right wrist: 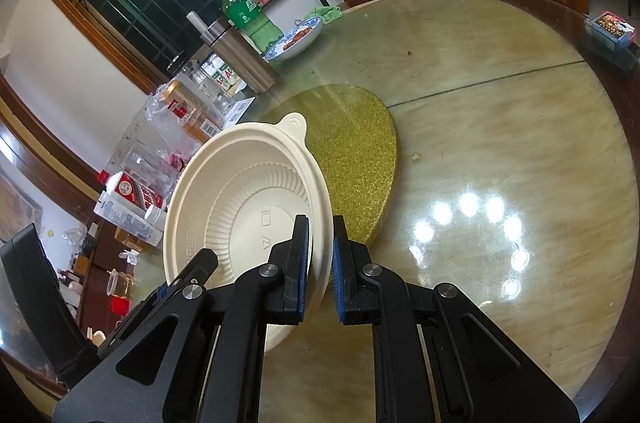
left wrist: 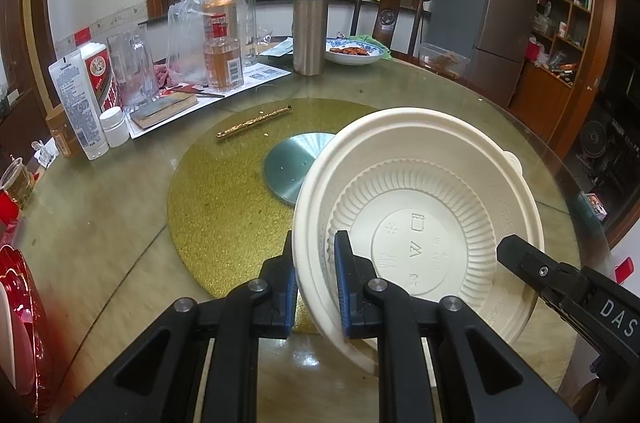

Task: Organize plates and bowls
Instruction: 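Lift the beige bowl off the glass with both tools, then carry the beige bowl over the stacked red plates and bowls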

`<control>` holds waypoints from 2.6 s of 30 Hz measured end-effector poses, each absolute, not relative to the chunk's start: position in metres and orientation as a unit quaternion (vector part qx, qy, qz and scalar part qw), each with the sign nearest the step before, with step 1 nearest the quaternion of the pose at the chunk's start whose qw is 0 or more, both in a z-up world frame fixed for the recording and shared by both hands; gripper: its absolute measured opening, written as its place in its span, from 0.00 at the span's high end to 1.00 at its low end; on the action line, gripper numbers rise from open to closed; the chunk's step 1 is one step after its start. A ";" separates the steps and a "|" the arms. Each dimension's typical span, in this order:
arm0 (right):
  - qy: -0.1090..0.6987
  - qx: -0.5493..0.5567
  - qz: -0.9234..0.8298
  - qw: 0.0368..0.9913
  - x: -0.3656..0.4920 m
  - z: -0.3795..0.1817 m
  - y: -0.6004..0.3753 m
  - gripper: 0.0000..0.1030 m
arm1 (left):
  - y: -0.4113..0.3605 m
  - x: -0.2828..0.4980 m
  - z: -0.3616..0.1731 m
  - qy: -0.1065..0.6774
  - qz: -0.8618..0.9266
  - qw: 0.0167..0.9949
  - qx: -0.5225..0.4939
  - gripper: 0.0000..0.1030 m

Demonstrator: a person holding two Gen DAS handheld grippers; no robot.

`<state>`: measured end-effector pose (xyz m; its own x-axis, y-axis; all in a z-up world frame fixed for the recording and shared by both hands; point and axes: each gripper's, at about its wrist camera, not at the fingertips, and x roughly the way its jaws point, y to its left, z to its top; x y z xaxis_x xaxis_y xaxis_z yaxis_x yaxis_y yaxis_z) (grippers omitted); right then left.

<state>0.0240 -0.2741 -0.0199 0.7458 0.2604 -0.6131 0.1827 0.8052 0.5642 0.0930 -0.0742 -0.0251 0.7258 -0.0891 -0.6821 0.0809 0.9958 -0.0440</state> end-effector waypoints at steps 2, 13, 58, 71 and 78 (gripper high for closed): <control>0.355 0.312 0.023 0.881 0.024 -0.019 -0.274 0.90 | -0.074 0.092 -0.025 0.366 -0.045 0.930 -0.005 0.86; 0.353 0.313 0.025 0.881 0.023 -0.019 -0.274 0.90 | -0.076 0.092 -0.024 0.364 -0.044 0.930 -0.003 0.86; 0.342 0.277 0.106 0.892 0.008 0.009 -0.236 0.90 | -0.034 0.044 0.013 0.319 0.021 0.947 0.015 0.84; 0.340 0.242 0.166 0.893 -0.003 0.032 -0.173 0.90 | 0.031 0.010 0.030 0.296 0.045 0.954 -0.033 0.84; 0.344 0.223 0.193 0.892 -0.009 0.038 -0.144 0.90 | 0.060 -0.005 0.032 0.296 0.056 0.952 -0.053 0.84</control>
<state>-0.0095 -0.1443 0.0376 0.6892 0.4975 -0.5269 -0.1906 0.8260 0.5305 -0.0053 0.0597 0.0321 0.8187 0.0745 -0.5694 -0.1372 0.9882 -0.0680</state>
